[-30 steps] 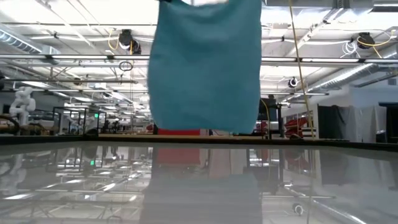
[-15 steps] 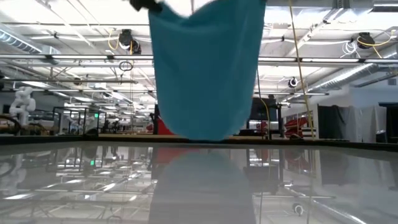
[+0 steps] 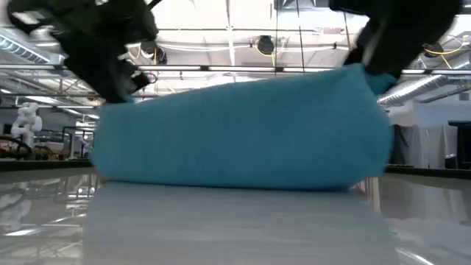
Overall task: Roll towel
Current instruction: Roll the blue towel
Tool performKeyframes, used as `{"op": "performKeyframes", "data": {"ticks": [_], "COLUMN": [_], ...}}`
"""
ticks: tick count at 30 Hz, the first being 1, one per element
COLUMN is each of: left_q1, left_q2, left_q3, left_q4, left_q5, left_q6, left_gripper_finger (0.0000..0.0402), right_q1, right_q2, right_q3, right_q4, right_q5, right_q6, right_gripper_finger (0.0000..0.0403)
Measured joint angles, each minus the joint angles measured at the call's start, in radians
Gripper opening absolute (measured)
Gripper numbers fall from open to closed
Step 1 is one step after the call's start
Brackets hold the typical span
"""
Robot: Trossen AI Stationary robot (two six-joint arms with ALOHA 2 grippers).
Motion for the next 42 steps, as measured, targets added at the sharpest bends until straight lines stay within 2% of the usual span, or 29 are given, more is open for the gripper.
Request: {"op": "performKeyframes", "data": {"ticks": [5, 9, 14, 17, 21, 24, 27, 34, 42], "left_q1": [-0.109, -0.126, -0.093, -0.064, -0.012, 0.046, 0.112, 0.270, 0.405], "left_q2": [0.097, 0.123, 0.108, 0.086, 0.048, 0.028, 0.030, 0.083, 0.199], "left_q3": [-0.007, 0.028, 0.102, 0.148, 0.168, 0.169, 0.169, 0.170, 0.169], "left_q4": [0.130, 0.140, 0.011, -0.065, -0.128, -0.119, -0.089, 0.109, 0.136], "left_q5": [0.007, -0.048, -0.173, -0.286, -0.466, -0.535, -0.544, -0.548, -0.473], "left_q6": [-0.057, -0.048, 0.024, 0.064, 0.103, 0.127, 0.161, 0.260, 0.294], "left_gripper_finger": [0.0000, 0.0000, 0.0000, 0.0002, 0.0004, 0.0005, 0.0006, 0.0007, 0.0008], "right_q1": [0.053, 0.049, 0.002, -0.029, -0.061, -0.092, -0.136, -0.280, -0.414], "right_q2": [0.039, 0.044, 0.024, -0.009, -0.083, -0.140, -0.181, -0.197, -0.187], "right_q3": [-0.025, -0.018, -0.010, -0.009, -0.009, -0.009, -0.008, -0.009, -0.009], "right_q4": [0.113, 0.126, 0.111, 0.064, -0.073, -0.182, -0.227, -0.249, -0.322], "right_q5": [0.006, 0.045, 0.079, 0.100, 0.203, 0.297, 0.349, 0.342, 0.337], "right_q6": [0.042, 0.035, 0.025, 0.020, 0.016, 0.031, 0.036, -0.034, -0.055], "right_gripper_finger": [0.0000, 0.0000, 0.0000, 0.0000, 0.0000, 0.0000, 0.0000, 0.0000, 0.0000]}}
